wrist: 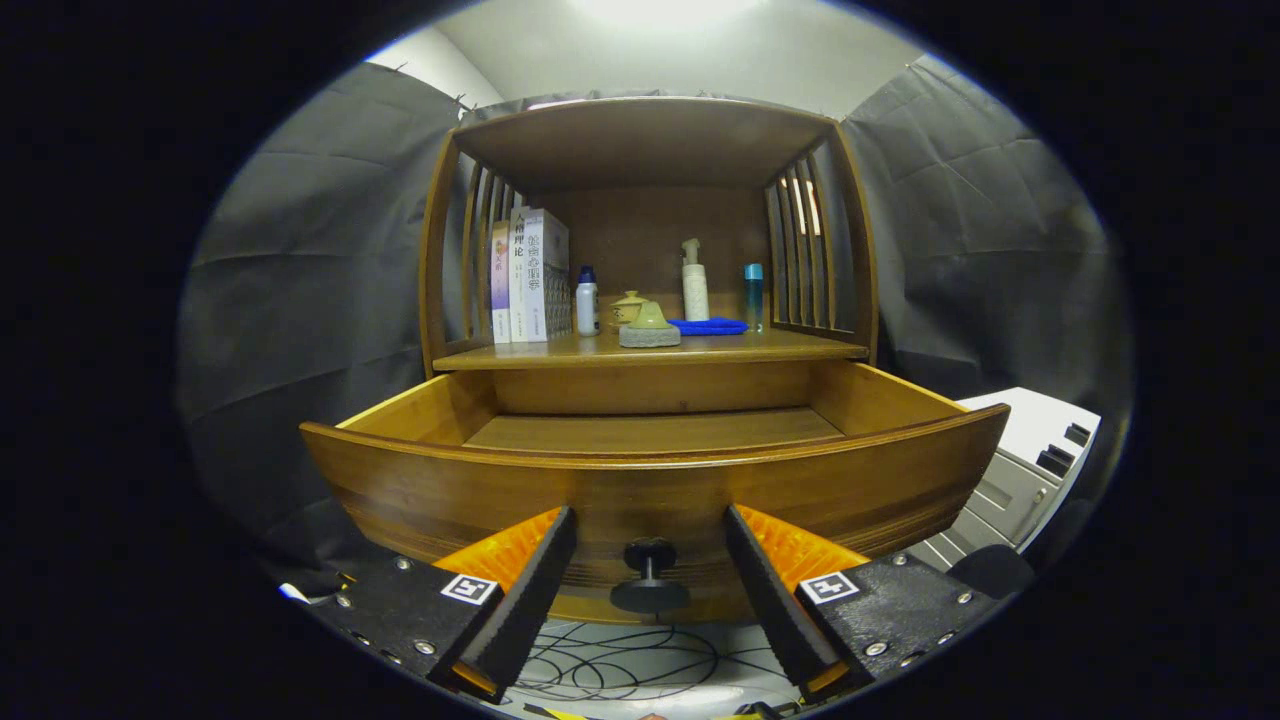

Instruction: Pull open the drawer, take out the items inside it, and place them on the countertop above the cabinet.

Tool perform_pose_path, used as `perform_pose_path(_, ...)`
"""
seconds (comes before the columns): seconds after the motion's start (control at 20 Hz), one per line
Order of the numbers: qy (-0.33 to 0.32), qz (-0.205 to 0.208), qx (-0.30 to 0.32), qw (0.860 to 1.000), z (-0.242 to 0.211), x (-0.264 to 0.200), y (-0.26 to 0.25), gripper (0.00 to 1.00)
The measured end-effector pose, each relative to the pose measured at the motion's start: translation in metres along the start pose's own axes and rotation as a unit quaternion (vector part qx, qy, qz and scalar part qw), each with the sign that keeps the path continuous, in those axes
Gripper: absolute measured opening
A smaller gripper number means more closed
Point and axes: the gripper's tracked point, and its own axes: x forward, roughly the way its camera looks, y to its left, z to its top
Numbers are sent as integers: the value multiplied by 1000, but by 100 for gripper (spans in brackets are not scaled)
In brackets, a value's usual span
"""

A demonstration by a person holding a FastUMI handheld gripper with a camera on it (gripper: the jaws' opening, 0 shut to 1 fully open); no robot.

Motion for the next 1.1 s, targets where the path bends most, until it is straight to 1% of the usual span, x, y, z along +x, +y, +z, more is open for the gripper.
perform_pose_path(0.15, -3, 0, -4, 1000, 1, 1, -1, 94)
perform_pose_path(0.35, 7, 5, 6, 1000, 2, 7, -1, 94)
perform_pose_path(0.4, 6, 7, 3, 1000, 4, 10, -1, 96)
perform_pose_path(0.6, -3, 11, -14, 1000, 8, 22, -2, 94)
perform_pose_path(0.85, -8, 6, -13, 1000, 17, 45, 1, 94)
perform_pose_path(1.1, -16, 5, -4, 1000, 25, 77, 3, 94)
